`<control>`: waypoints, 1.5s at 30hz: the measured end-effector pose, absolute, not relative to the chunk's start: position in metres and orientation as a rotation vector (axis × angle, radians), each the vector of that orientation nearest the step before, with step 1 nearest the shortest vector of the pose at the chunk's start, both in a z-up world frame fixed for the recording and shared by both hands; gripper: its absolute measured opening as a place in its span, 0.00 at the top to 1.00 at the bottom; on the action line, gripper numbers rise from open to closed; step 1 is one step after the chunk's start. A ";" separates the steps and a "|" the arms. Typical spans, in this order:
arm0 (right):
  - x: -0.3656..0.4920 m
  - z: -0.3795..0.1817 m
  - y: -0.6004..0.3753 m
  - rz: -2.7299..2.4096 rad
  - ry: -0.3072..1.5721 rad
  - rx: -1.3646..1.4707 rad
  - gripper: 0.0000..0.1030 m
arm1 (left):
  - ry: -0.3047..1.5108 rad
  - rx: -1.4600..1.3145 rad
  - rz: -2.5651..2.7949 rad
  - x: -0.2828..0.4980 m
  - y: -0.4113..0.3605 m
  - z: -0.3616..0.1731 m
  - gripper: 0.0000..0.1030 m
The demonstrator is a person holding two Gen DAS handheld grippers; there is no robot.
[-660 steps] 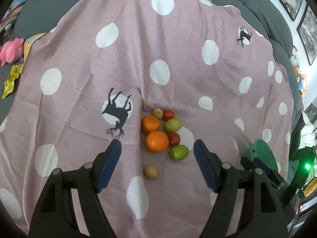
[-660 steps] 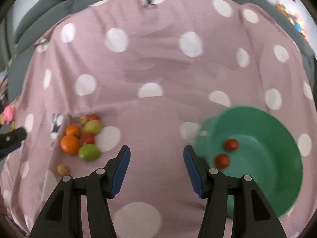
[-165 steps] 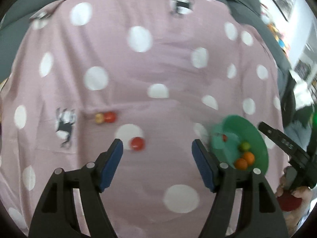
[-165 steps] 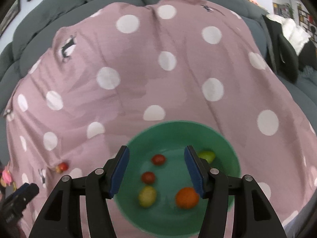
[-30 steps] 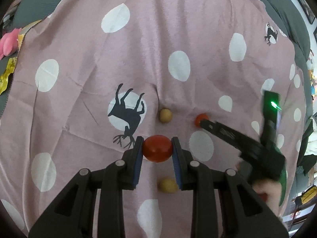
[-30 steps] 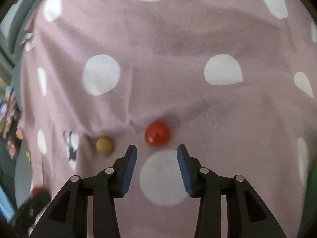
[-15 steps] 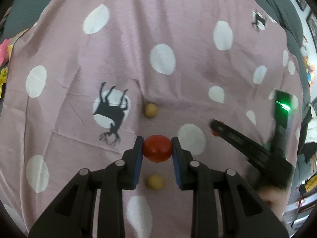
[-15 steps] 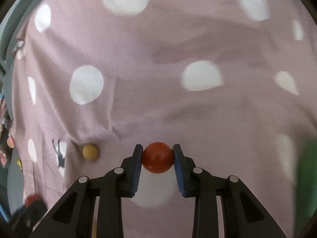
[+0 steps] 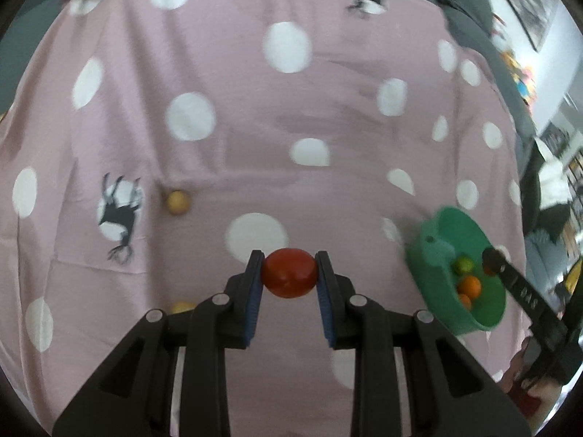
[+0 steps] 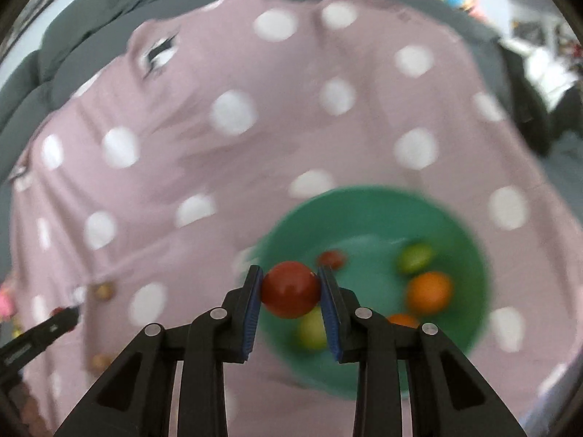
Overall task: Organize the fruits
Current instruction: 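Carry both red tomatoes over the green bowl with both tools, then open both tools to drop the tomatoes into the green bowl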
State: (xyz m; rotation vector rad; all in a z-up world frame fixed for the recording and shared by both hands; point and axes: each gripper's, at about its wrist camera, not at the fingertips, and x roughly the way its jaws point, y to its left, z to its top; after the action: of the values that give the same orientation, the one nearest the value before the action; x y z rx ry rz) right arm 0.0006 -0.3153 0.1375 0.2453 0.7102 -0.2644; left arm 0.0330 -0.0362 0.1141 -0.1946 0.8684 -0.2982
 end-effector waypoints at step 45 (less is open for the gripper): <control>-0.016 0.119 -0.391 -0.316 0.733 0.470 0.68 | 0.941 0.026 -0.649 0.031 -0.246 0.095 0.51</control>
State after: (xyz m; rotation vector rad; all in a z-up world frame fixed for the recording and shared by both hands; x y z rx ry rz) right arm -0.0162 -0.3909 0.1187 0.4703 0.7326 -0.3159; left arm 0.0307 -0.2462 0.0953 0.0258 0.9412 -0.6491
